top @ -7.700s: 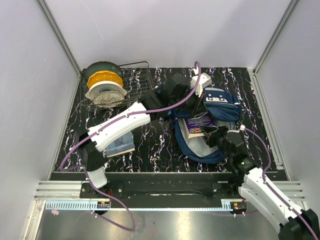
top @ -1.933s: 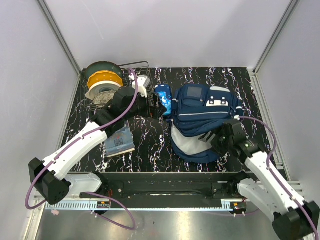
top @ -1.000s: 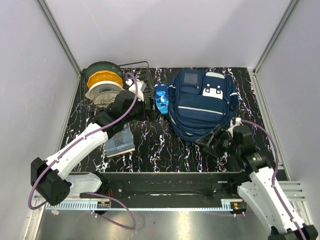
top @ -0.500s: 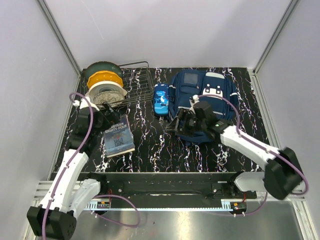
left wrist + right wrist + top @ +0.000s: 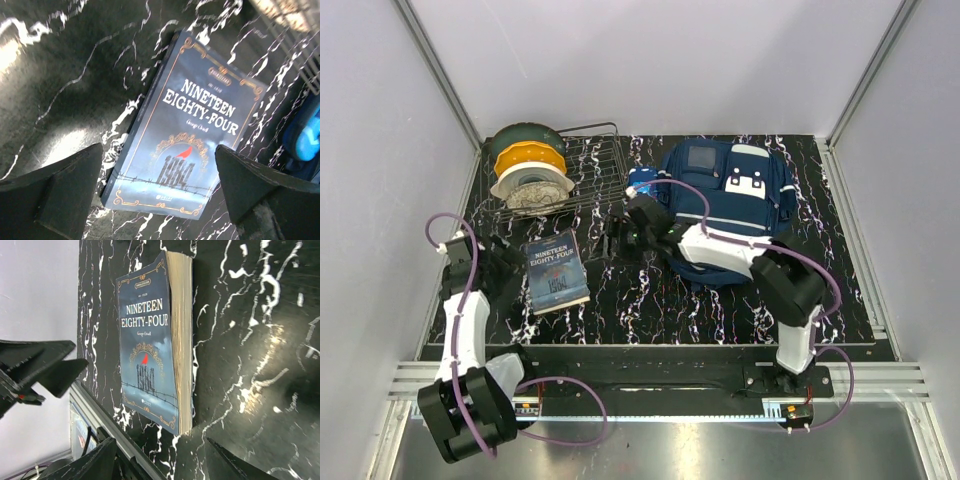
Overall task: Pack the student bag
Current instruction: Pick up the book from the center of the board.
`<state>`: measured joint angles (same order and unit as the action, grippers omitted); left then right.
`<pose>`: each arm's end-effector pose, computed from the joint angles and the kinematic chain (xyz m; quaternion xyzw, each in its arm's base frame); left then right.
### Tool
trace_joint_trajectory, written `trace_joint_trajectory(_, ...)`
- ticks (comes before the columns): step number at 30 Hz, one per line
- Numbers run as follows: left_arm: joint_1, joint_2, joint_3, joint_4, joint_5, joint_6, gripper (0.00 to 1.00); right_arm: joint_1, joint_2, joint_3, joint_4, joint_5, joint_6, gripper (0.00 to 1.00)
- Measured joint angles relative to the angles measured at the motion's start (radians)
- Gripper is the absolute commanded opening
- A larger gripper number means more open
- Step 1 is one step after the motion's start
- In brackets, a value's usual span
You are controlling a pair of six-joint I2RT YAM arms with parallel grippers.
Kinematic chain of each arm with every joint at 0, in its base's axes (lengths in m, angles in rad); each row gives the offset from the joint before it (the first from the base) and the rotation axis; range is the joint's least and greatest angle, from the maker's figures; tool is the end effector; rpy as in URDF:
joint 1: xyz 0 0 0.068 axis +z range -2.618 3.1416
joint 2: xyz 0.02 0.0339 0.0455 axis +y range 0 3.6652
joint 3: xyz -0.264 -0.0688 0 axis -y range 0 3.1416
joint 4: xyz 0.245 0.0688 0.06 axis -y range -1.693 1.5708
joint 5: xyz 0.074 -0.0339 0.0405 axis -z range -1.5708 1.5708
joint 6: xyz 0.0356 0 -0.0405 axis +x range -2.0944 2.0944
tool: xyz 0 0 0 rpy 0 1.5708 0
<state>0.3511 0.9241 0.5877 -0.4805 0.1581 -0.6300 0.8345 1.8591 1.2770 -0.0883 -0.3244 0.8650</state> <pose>0.1773 0.0590 0.2204 -0.4110 0.8313 -0.1237 0.3532 0.2717 0.3167 0.2151 -0.0567 0.8895 0.4185 0.1743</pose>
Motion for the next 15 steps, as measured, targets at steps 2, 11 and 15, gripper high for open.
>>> trace_joint_trajectory(2, 0.002, 0.008, -0.029, 0.001, 0.019, 0.0, 0.99, 0.016, 0.045, 0.039, 0.006, 0.0, 0.002, 0.75)
trace_joint_trajectory(11, 0.002, 0.01, -0.122, 0.098, 0.076, -0.009, 0.99, 0.036, 0.219, 0.13, 0.025, -0.02, 0.02, 0.75)
trace_joint_trajectory(15, 0.002, 0.027, -0.208, 0.178, 0.151, -0.031, 0.99, 0.038, 0.257, 0.14, 0.025, -0.033, 0.03, 0.75)
